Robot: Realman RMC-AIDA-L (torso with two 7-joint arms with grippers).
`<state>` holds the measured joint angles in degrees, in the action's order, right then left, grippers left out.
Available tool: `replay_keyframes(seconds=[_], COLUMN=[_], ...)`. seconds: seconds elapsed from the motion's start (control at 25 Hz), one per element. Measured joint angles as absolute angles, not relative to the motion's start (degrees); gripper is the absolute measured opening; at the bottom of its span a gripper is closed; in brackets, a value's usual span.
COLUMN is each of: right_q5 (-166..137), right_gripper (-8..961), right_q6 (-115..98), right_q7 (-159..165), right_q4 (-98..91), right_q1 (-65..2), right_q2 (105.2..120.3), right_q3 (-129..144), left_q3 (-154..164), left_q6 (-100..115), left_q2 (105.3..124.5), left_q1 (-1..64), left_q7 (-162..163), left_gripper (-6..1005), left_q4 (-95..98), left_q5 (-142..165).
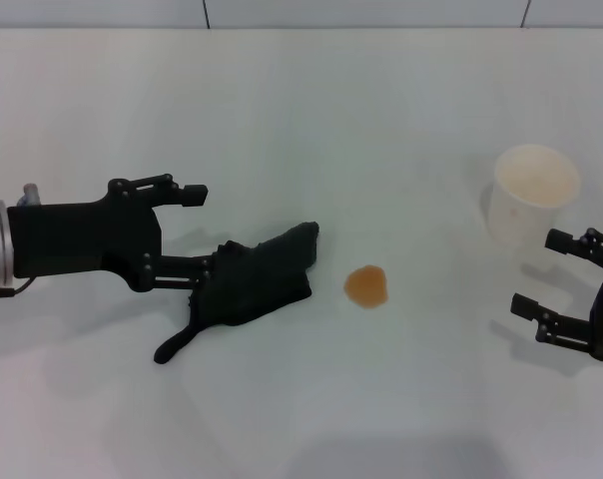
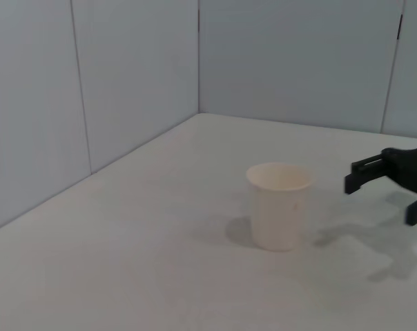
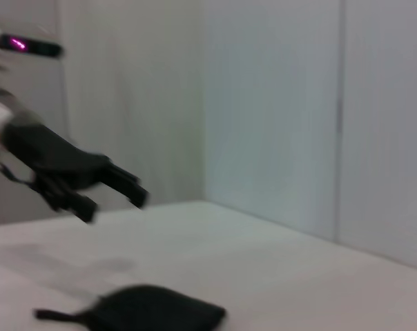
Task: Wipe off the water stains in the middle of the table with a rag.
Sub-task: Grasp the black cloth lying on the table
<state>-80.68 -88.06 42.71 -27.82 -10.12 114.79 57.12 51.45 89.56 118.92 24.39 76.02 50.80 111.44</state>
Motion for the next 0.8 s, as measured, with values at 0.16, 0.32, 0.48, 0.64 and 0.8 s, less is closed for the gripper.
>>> replay_keyframes(seconds=[0.16,0.32,0.48,0.64,0.8], right_q5=[-81.7,-86.3,-91.5,-96.1,-100.0], right_gripper=[861,862,861,859,857], right_q6=[-90.6,-88.6,-88.3,-88.4,-88.4], right_q7=[44.9,53.0,61.4,69.0,75.5], right_q4=[-31.7,-38.9,-46.5,-54.0,-59.6], right_q1=[-10.2,-10.7,-11.0,-11.2,-12.4], right_q2=[114.84,114.82,114.88,114.9,114.86], right_q3=[58.3,59.4,59.4,59.4,59.4], left_q3=[51.6,51.6,51.4,51.4,51.6], left_q6=[89.6,89.6,89.8,90.0,90.1], left_q2=[118.92,118.92,118.91,118.92,118.92], left_q1=[24.6,24.7,24.6,24.5,24.6], left_q7=[76.0,76.3,76.6,78.2,79.5], left_gripper=[882,882,882,881,881], left_q4=[50.8,50.8,50.8,50.8,50.8], left_q5=[111.4,111.4,111.4,111.3,111.3])
